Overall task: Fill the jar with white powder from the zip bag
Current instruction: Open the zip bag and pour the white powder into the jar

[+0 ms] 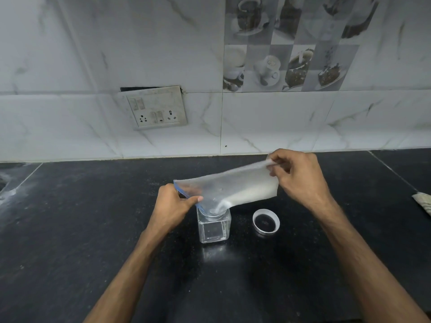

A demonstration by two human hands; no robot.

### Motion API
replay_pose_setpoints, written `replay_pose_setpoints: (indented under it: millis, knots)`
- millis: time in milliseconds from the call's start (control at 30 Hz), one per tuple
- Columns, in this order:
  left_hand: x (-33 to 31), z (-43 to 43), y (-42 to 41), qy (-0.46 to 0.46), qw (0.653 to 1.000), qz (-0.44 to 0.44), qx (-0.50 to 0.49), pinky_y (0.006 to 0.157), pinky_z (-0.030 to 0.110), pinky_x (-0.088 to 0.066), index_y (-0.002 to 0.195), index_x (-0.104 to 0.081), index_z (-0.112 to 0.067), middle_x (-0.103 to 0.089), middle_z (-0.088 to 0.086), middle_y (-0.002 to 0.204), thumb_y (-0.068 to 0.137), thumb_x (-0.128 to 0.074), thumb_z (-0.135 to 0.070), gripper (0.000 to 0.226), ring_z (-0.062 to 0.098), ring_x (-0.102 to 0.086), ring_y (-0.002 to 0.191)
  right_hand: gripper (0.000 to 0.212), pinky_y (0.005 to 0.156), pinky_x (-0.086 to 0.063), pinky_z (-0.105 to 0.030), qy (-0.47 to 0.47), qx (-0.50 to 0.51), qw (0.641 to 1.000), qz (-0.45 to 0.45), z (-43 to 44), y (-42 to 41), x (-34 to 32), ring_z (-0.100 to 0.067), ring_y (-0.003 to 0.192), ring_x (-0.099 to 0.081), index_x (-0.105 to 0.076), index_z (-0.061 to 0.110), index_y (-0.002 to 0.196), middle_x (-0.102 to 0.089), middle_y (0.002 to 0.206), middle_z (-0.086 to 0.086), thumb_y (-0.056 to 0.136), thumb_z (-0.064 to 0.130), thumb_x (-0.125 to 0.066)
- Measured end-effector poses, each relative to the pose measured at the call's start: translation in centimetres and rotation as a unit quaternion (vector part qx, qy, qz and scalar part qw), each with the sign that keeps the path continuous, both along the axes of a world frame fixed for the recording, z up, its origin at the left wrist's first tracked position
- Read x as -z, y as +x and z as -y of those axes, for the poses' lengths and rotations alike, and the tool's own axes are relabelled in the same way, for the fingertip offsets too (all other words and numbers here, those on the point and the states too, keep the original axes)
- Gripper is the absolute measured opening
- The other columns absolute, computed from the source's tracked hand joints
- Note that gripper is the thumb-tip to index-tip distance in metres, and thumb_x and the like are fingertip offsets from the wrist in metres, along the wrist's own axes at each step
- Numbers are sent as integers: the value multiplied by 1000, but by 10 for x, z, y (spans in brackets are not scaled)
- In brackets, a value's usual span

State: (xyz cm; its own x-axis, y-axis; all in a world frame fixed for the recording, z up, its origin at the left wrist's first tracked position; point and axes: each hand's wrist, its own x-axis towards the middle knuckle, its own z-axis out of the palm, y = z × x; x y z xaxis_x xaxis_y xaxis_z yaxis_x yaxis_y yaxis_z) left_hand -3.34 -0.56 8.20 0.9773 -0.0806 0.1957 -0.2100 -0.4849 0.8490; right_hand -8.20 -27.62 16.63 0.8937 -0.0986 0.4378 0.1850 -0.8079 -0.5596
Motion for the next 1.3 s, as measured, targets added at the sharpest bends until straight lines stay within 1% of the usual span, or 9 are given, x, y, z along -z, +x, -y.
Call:
replay_pose_setpoints:
  millis: [67, 167, 333, 433, 533, 700, 800, 967, 1300]
  knots:
    - [0, 0, 0, 4, 1000, 3, 4, 75, 12, -55, 100, -77, -9, -75, -1, 101, 74, -83, -9, 26, 5, -70, 90, 10, 81, -57, -35, -4, -1, 1000, -5, 1, -1, -1, -6, 69, -71, -66, 24, 97, -73, 87, 5, 91, 16, -65]
    - [0, 0, 0, 4, 1000, 3, -1, 82, 26, -59, 100, -77, -8, -76, 3, 103, 74, -82, -9, 26, 9, -71, 92, 5, 76, -56, -39, -18, -10, 999, -25, 1, -2, 0, -10, 63, -71, -52, 25, 98, -71, 82, 1, 97, 23, -56]
    - [-2, 1, 0, -8, 1000, 4, 1, 79, 19, -56, 101, -76, -9, -75, 0, 101, 75, -82, -9, 27, 7, -71, 91, 4, 67, -56, -36, -16, -27, 999, -4, -1, -2, -1, -12, 70, -67, -51, 20, 104, -69, 71, 0, 100, 18, -52]
    - [-1, -1, -1, -10, 1000, 14, 6, 74, 10, -54, 99, -77, -13, -74, -8, 97, 74, -83, -9, 26, -8, -68, 83, 23, 63, -50, -11, 22, -37, 999, -5, -2, -2, -3, -3, 70, -65, -51, 24, 105, -70, 76, 3, 92, 12, -65]
    - [1, -3, 0, -17, 1000, 17, 9, 74, 10, -55, 96, -78, -16, -73, -12, 94, 74, -83, -8, 25, -15, -66, 81, 35, 68, -44, -1, 40, -33, 999, 1, -7, -2, -5, 0, 72, -64, -50, 23, 109, -69, 82, 1, 86, 7, -72]
    - [2, -5, 3, -16, 1000, 20, 17, 76, 11, -55, 98, -78, -17, -75, -10, 98, 75, -82, -9, 25, -4, -69, 89, 35, 70, -45, -1, 47, -33, 998, 12, -12, -1, -7, -1, 76, -64, -50, 20, 111, -70, 82, 1, 87, 6, -71]
    - [3, -7, 5, -9, 1000, 22, 21, 76, 11, -55, 99, -78, -19, -75, -11, 99, 75, -82, -11, 25, -5, -69, 90, 35, 70, -45, -2, 47, -36, 998, 18, -13, -1, -7, 0, 75, -64, -50, 20, 111, -70, 81, 1, 87, 6, -71]
    - [3, -8, 5, -12, 999, 28, 27, 76, 11, -55, 97, -78, -20, -75, -13, 97, 75, -82, -10, 25, -7, -69, 90, 34, 72, -48, -7, 57, -33, 998, 19, -14, 0, -6, -9, 76, -67, -50, 23, 110, -71, 80, 0, 88, 7, -70]
    - [3, -8, 4, -18, 999, 25, 24, 73, 9, -54, 97, -77, -22, -73, -14, 95, 75, -82, -10, 25, -15, -66, 83, 35, 73, -49, -8, 58, -34, 997, 25, -15, -2, -4, -8, 77, -68, -51, 23, 113, -72, 82, 0, 88, 8, -69]
